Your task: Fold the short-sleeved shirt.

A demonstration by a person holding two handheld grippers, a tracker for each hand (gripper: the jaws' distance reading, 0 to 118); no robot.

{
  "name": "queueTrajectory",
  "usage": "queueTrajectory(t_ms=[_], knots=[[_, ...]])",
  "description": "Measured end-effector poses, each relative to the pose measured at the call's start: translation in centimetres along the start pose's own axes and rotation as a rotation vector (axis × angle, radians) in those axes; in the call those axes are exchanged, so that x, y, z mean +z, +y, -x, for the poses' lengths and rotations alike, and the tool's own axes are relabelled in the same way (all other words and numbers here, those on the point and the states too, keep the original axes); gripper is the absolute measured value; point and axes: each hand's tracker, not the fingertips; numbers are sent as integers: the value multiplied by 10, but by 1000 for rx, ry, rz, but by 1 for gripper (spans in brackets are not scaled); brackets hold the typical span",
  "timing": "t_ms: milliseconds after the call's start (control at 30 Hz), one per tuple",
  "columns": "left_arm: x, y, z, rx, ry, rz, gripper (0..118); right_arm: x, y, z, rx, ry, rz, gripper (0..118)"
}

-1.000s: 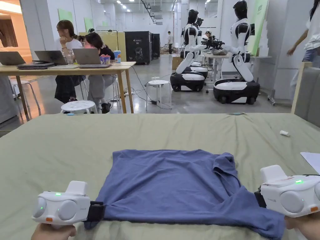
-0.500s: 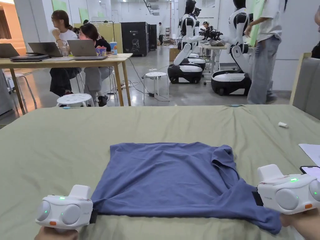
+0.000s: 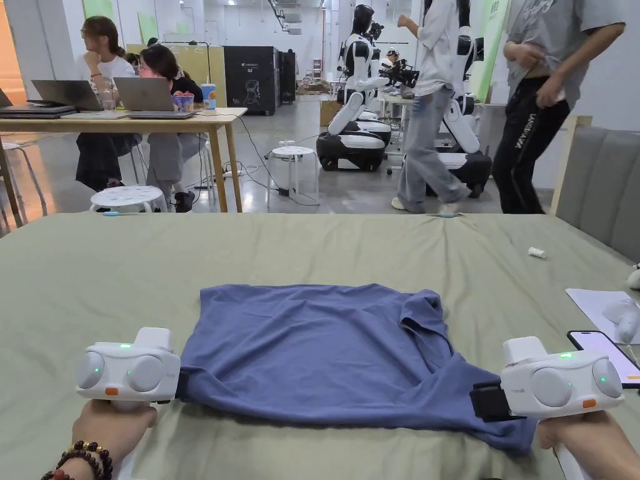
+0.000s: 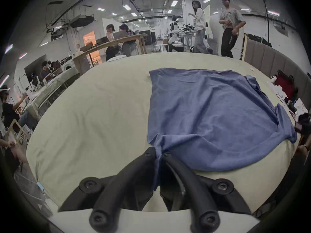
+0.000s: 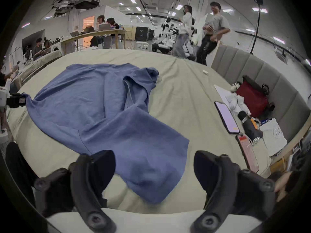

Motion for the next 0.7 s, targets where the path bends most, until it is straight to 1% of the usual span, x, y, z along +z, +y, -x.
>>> queueTrajectory(t_ms=[67,133,233,300,333,367,400,433,467,500,533,567,633,700], knots=[[1,1,-3,1,0,0,2,-3,-5,-1,21,-12,61,98],[1,2,-6,-7,7,3,2,-10,-12,-3,24,-24,107,95],[4,2,-7,8,-2,3,2,-20,-18,-8,11,-3,123,68],[6,2,-9,9,-5,3,2,-24,-19,-9,-19,43,144,56],[7,2,-10,7,-3,3,2,-26,-18,-8,-28,56,150,47],[6,2,-9,5,-2,3,2,-27,-17,-7,-22,56,144,34],[5,3,-9,5,-3,2,2,-27,-16,-5,-11,70,143,34],[6,2,-9,7,-5,2,2,-24,-15,-2,-10,97,138,28],[8,1,-9,11,-8,0,2,-22,-13,0,-11,105,132,9],[8,1,-8,12,-11,-3,2,-19,-13,5,2,87,122,7],[8,1,-7,12,-14,-5,2,-18,-12,9,62,52,116,7],[9,0,-6,12,-18,-8,2,-24,-10,10,91,53,106,7],[11,0,-4,15,-23,-16,2,-22,-8,8,68,52,82,7],[15,2,-2,8,-30,-32,2,-13,-4,4,55,55,17,7]])
